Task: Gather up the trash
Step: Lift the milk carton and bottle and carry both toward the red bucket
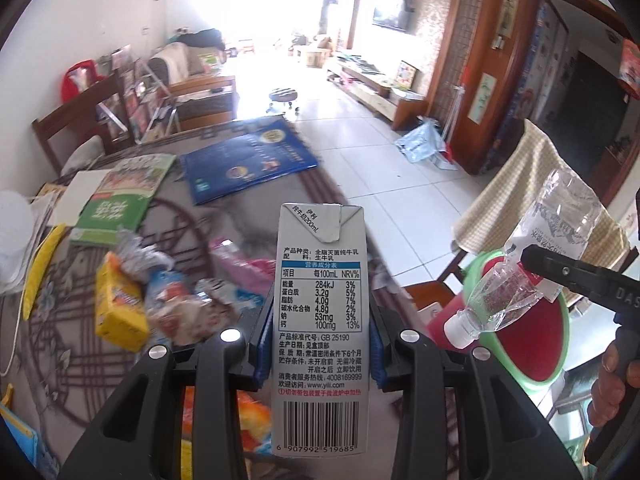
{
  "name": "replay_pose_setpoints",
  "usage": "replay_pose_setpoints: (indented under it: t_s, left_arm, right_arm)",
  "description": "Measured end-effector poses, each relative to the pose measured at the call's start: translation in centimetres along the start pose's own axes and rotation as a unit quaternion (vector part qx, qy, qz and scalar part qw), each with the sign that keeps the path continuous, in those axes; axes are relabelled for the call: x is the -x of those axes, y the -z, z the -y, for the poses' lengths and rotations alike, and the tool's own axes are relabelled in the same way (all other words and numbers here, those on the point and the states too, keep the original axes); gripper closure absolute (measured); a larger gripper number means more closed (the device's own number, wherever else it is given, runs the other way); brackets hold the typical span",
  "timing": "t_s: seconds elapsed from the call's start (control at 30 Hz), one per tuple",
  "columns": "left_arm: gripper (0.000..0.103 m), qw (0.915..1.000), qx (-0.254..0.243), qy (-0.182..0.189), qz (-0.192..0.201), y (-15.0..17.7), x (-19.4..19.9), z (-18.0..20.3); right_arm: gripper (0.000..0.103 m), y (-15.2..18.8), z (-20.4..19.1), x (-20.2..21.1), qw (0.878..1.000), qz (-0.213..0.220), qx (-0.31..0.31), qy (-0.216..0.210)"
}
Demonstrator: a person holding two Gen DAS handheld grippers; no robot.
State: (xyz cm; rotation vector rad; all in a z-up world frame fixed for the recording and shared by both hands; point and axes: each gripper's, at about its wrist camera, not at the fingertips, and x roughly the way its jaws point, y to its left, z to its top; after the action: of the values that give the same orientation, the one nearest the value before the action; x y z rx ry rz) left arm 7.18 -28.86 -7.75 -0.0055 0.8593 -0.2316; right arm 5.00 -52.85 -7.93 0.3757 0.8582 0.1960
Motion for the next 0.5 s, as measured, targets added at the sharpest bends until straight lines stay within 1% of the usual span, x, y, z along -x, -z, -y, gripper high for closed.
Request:
replay_pose_setpoints:
  t_s: [0.17, 0.27, 0.33, 0.4, 0.5]
  left_arm:
    - [0.068, 0.9983, -0.03, 0.049, -0.001, -1.2, -0.8, 4.5]
    - [0.068, 0.9953, -0.053, 0.081, -0.008, -1.3, -1.5, 7.7]
    - [0.068, 0.9918, -0.07, 0.105, -0.016, -1.3, -2.1, 9.9]
    - [0.068, 0.9867, -0.09, 0.134, -0.025, -1.3, -2.8, 12.4]
    - [0.068, 0.9791, -0.12, 0.162, -0.031, -1.2, -3.7, 15.7]
  right_arm:
    - [0.05, 0.1, 5.6, 2.9, 0.997, 0.028, -0.043, 0.06]
    - [0.05, 0.5, 8.6, 4.6, 0.992, 0.043, -0.072, 0.091]
    - [0.05, 1.1, 10.6, 5.6, 0.989, 0.048, -0.089, 0.109]
    - [0.05, 1.6, 12.3, 6.1, 0.986, 0.048, -0.105, 0.122]
    - [0.05, 2.4, 14.3, 7.0, 0.981, 0.048, -0.128, 0.135]
